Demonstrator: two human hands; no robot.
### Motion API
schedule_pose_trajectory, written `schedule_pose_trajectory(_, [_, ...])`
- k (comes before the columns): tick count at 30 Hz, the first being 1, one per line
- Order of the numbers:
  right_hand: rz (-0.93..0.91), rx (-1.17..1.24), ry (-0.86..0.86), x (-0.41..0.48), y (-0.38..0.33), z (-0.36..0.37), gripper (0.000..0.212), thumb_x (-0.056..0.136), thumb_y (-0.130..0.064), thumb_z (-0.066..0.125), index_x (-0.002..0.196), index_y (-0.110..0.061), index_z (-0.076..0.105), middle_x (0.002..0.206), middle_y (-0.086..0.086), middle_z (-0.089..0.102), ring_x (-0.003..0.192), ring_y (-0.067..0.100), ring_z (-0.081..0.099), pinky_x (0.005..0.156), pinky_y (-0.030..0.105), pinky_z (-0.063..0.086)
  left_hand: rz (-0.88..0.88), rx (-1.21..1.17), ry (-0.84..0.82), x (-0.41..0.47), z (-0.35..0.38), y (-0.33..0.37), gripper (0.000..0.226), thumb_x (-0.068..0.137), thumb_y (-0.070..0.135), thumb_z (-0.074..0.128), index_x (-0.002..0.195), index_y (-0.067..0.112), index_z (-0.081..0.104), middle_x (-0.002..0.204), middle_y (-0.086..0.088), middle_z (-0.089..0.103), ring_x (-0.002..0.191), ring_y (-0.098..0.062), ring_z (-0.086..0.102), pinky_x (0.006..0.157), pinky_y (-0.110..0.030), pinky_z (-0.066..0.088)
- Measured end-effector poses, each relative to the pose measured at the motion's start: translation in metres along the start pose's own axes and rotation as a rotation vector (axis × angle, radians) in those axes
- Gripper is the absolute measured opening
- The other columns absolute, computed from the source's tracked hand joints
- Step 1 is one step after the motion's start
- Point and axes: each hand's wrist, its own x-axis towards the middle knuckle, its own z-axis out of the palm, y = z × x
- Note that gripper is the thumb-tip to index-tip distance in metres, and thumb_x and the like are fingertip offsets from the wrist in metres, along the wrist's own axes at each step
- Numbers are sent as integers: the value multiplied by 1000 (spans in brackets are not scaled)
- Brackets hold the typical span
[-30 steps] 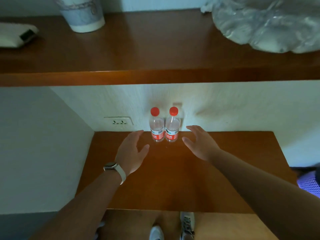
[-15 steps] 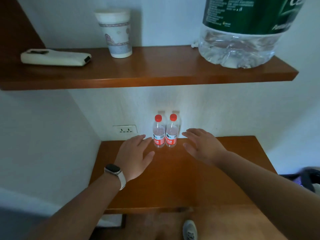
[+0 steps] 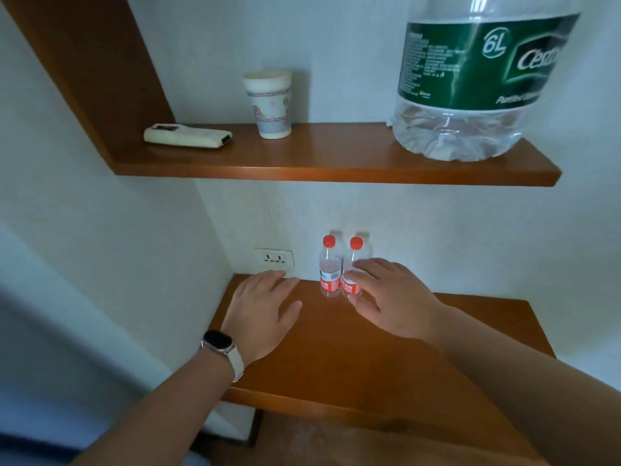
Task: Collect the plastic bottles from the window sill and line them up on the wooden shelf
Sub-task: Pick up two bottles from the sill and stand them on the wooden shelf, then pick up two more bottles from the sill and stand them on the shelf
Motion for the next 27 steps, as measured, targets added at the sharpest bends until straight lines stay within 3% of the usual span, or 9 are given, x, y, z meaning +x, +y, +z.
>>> schedule_pose_trajectory(4, [-39,-7,-42,-16,13,-11,46,97,-47,40,131,-23,58,138,1,56,128,23,50,102,42,45,-61,9,35,-12,-10,30,60,93,57,32,134,24,61,138,-2,60,129,-26,53,108,-52,41])
schedule_pose_trajectory(8, [-74,-1,-108,-34,29,-19,57,98,-55,26,144,-27,45,153,-3,41,142,21,35,113,41,32,-135,51,31,-28,-16,64,62,94,59,27,139,27,55,146,0,53,136,-25,46,112,-51,36])
schedule_pose_trajectory(11, [-152,27,-118,-41,33,-20,69,93,-61,12,148,-29,39,155,-4,38,144,20,33,116,43,32,-203,94,39,-45,-24,80,64,93,60,24,142,28,51,149,0,49,138,-23,43,112,-49,34])
schedule_pose_trajectory(19, [-427,72,-92,-32,4,-24,58,100,-56,28,149,-27,40,157,-3,36,145,20,32,114,43,33,-406,154,72,-111,-51,104,62,94,57,29,143,27,50,148,0,50,138,-24,43,114,-47,31])
schedule_pose_trajectory(27, [-705,103,-56,0,-73,-21,57,100,-54,31,144,-21,47,150,3,45,137,25,42,108,46,40,-613,211,123,-188,-73,87,56,94,53,38,139,24,56,142,-4,56,132,-29,50,108,-50,37])
